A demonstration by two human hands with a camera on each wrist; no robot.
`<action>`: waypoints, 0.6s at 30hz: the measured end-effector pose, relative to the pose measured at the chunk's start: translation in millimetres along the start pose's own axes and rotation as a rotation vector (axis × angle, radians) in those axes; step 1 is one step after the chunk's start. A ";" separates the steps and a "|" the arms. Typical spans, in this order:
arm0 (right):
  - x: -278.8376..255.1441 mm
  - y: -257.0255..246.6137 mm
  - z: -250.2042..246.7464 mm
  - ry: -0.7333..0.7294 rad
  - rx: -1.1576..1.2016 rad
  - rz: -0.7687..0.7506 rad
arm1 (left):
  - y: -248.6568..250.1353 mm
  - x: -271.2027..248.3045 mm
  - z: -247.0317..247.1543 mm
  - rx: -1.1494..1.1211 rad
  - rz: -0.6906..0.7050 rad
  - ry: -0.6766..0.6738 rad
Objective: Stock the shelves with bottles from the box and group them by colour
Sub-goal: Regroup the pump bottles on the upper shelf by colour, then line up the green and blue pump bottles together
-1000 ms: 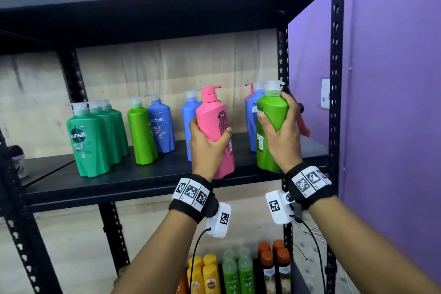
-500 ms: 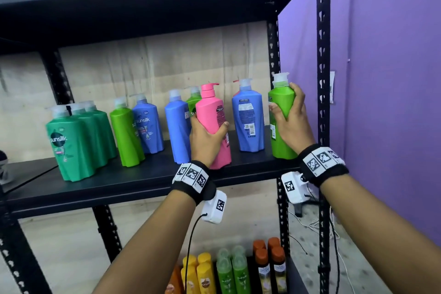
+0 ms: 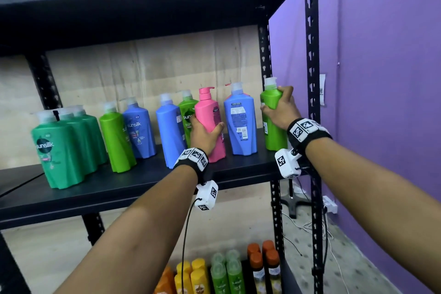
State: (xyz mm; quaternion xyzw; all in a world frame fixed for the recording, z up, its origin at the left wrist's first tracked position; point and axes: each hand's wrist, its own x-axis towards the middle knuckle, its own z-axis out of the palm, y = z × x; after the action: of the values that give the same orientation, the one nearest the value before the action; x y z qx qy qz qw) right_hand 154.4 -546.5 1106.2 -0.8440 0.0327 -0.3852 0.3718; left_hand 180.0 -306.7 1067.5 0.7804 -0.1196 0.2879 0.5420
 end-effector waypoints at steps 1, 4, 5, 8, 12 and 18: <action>-0.3 -0.8 0.1 0.001 -0.008 0.011 | -0.4 0.3 0.3 0.003 -0.002 -0.006; -3.5 -3.2 -0.3 0.016 -0.018 0.025 | -0.6 -0.5 -1.2 0.011 0.001 -0.023; -5.2 -3.7 -0.5 0.026 -0.021 0.023 | -0.4 -0.9 -1.9 0.023 0.003 -0.028; -11.0 -7.0 -2.6 0.064 -0.033 0.006 | 1.9 -2.1 -5.7 0.077 0.000 -0.049; -16.4 -16.1 -5.9 0.125 -0.088 -0.032 | 4.5 -4.0 -21.7 0.204 0.078 0.004; -26.0 -47.9 -1.1 0.165 -0.420 -0.292 | 8.1 -10.8 -70.9 0.272 0.264 0.253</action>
State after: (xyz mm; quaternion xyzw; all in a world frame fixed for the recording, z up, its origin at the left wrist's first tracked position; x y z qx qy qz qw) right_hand 124.3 -503.7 1121.7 -0.8642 0.0200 -0.4869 0.1249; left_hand 144.6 -246.3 1085.1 0.7816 -0.1118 0.4654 0.4000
